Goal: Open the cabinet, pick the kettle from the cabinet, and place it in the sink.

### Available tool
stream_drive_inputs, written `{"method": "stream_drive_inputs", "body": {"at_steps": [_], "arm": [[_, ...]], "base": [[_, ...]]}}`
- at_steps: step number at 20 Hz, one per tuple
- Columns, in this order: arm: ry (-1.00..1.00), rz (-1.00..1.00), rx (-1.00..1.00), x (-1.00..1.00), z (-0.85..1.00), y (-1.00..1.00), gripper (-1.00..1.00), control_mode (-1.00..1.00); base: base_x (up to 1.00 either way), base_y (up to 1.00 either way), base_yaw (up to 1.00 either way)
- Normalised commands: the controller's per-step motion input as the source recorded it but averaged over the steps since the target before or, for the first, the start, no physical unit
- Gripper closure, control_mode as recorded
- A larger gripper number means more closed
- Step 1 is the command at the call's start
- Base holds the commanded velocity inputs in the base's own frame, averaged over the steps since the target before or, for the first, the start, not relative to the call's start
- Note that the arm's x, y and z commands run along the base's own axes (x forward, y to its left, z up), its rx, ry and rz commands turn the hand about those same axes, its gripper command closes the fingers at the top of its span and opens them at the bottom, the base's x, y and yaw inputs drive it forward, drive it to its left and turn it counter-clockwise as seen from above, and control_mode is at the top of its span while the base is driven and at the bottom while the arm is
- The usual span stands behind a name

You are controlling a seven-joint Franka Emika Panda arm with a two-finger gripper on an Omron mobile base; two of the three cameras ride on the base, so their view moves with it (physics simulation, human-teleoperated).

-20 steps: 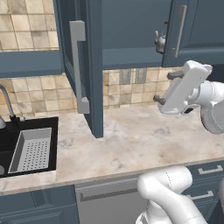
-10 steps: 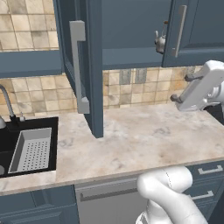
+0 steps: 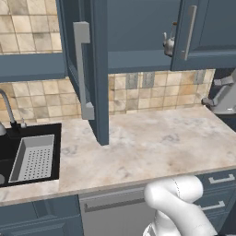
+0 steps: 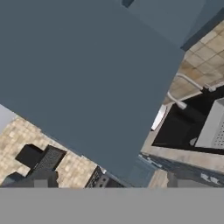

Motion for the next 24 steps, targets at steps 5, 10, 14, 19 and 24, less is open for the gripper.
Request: {"method": "stream_drive_inputs", "body": {"at_steps": [5,10,14,19,24], "arm": [[-0.04,-0.26,-0.11,-0.05,0.04,-0.33,-1.0,-1.0],[0.0,-0.28,-0.09,0.0,0.05,-0.32,-1.0,-1.0],[-0.09,-0.26,-0.1,0.0,0.04,-0.27,-1.0,-1.0],[-0.06,-0.16,-0.1,0.06,0.01,-0.22,-1.0,-1.0],[0.0,-0.05,-0.11,0.18,0.02,-0.15,-1.0,-1.0]], "base": [[0.0,0.0,0.0],[0.0,0.0,0.0],[0.0,0.0,0.0],[0.0,0.0,0.0],[0.0,0.0,0.0]]}}
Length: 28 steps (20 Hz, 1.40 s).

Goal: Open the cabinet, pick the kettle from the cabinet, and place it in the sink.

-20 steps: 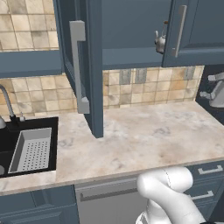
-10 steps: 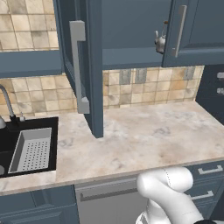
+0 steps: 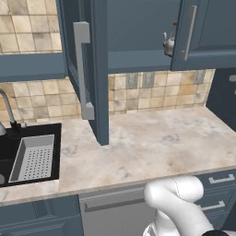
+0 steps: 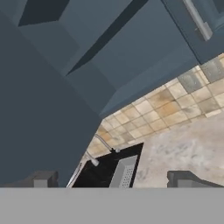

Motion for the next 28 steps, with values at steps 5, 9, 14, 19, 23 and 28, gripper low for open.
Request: {"method": "stream_drive_inputs", "body": {"at_steps": [5,9,14,19,23,28], "arm": [[0.0,0.0,-0.13,0.23,0.13,-0.1,-1.0,-1.0],[0.0,0.0,-0.07,0.24,0.14,-0.07,-1.0,-1.0],[0.0,-0.01,-0.06,0.31,0.1,-0.06,-1.0,-1.0],[0.0,-0.01,-0.06,0.4,0.02,0.0,-1.0,-1.0],[-0.01,0.0,0.0,0.47,0.0,-0.01,-1.0,-1.0],[0.0,0.0,-0.03,0.46,0.0,-0.04,-1.0,-1.0]], "base": [[0.0,0.0,0.0],[0.0,0.0,0.0],[0.0,0.0,0.0],[0.0,0.0,0.0],[0.0,0.0,0.0],[0.0,0.0,0.0]]}}
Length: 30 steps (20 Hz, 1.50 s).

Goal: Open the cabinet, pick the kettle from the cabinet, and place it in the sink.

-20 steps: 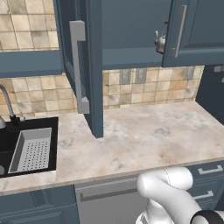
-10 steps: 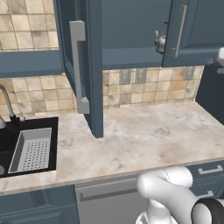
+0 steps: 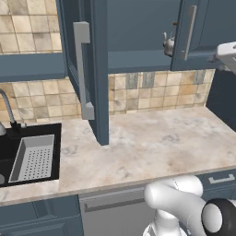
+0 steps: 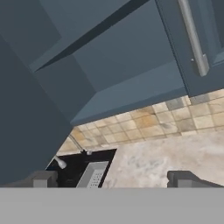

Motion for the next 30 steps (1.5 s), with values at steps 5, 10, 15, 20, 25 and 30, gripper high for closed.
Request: {"method": "stream_drive_inputs", "body": {"at_steps": [5,10,15,20,25,30], "arm": [[0.0,0.0,-0.06,0.47,0.0,-0.08,-1.0,-1.0],[0.0,-0.04,-0.11,0.46,0.0,-0.12,-1.0,-1.0],[0.05,-0.01,-0.07,0.44,0.02,-0.17,-1.0,-1.0],[0.08,0.0,-0.02,0.44,0.06,-0.19,-1.0,-1.0],[0.03,0.0,0.0,0.45,0.04,-0.18,-1.0,-1.0],[0.0,0.0,0.0,0.46,0.01,-0.17,-1.0,-1.0]], "base": [[0.0,0.0,0.0],[0.0,0.0,0.0],[0.0,0.0,0.0],[0.0,0.0,0.0],[0.0,0.0,0.0],[0.0,0.0,0.0]]}}
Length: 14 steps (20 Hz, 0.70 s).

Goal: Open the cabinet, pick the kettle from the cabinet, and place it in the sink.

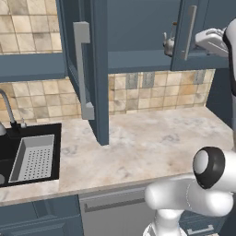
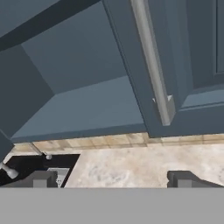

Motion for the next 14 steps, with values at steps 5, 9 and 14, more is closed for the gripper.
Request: {"method": "stream_drive_inputs", "body": {"at_steps": [5,9,14], "arm": [[0.0,0.0,0.0,0.49,-0.01,-0.08,-1.0,-1.0],[0.0,0.0,0.0,0.51,-0.01,-0.02,-1.0,-1.0],[0.0,0.0,0.0,0.5,0.0,-0.04,-1.0,-1.0]], "base": [[0.0,0.0,0.0],[0.0,0.0,0.0],[0.0,0.0,0.0]]}}
